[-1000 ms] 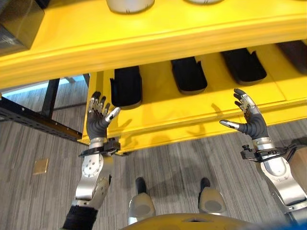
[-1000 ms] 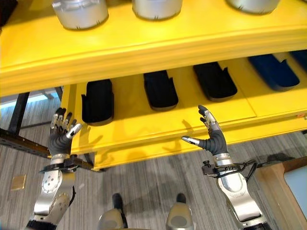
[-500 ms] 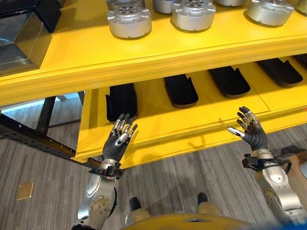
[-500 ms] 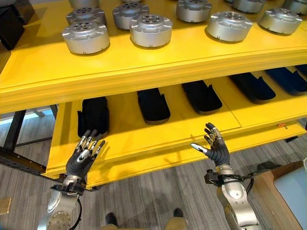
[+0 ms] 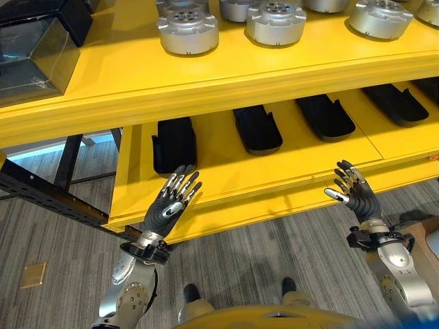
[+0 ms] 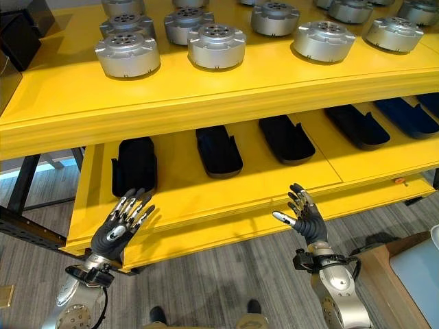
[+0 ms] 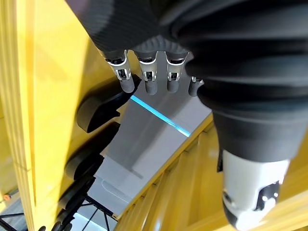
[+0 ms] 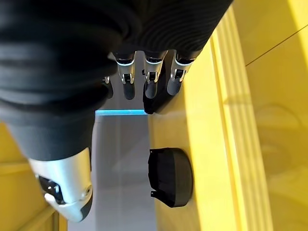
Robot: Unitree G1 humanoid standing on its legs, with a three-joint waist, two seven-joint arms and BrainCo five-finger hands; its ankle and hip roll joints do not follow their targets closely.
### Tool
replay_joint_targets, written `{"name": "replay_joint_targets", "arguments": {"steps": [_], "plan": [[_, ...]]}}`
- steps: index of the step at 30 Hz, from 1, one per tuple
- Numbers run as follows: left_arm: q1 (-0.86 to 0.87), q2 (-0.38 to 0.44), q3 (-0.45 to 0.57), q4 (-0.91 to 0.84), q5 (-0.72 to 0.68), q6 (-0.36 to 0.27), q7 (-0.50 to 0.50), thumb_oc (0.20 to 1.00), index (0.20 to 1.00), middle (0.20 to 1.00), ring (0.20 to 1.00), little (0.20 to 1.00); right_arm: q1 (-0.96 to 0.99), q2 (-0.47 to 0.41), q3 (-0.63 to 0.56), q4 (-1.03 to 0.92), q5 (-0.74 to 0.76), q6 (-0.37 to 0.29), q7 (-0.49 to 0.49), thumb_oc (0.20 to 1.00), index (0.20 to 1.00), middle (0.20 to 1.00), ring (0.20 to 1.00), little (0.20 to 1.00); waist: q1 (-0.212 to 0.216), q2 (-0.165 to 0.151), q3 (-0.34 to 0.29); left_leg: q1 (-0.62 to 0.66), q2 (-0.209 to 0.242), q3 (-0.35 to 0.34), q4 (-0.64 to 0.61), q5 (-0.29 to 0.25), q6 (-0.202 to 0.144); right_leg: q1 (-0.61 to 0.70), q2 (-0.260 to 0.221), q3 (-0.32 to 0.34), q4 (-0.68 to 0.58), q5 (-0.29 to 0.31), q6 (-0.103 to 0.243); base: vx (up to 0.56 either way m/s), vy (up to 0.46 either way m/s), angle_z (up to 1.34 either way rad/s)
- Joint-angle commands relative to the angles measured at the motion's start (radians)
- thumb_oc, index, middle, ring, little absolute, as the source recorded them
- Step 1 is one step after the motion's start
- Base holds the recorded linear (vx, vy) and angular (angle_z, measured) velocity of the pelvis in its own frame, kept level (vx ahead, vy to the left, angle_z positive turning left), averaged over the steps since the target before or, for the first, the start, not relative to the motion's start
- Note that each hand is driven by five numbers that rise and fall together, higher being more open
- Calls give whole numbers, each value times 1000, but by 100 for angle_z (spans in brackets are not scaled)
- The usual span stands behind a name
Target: Move parts from the plastic box to the shelf.
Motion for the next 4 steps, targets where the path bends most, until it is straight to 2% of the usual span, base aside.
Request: {"name": "replay_joint_targets", "arguments": {"steps": [1, 4], "plan": [[-21, 38, 72, -23, -22, -27, -58, 1000, 1000, 1000, 1000, 1000, -15, 9, -79, -106, 44, -52, 29, 1000, 1000, 1000, 1000, 1000, 14, -15, 4, 4, 46, 4, 6, -37, -10, -10, -30, -97, 116, -85, -21, 0, 0, 0], [-15, 22, 88, -15, -114, -8, -67, 1000, 1000, 1000, 1000, 1000, -15, 12, -80, -106, 29, -53, 39, 1000, 1000, 1000, 1000, 1000, 19, -14, 1, 4, 46, -1, 6, -37, -11, -6, -30, -103, 113, -86, -22, 0, 0, 0]]}}
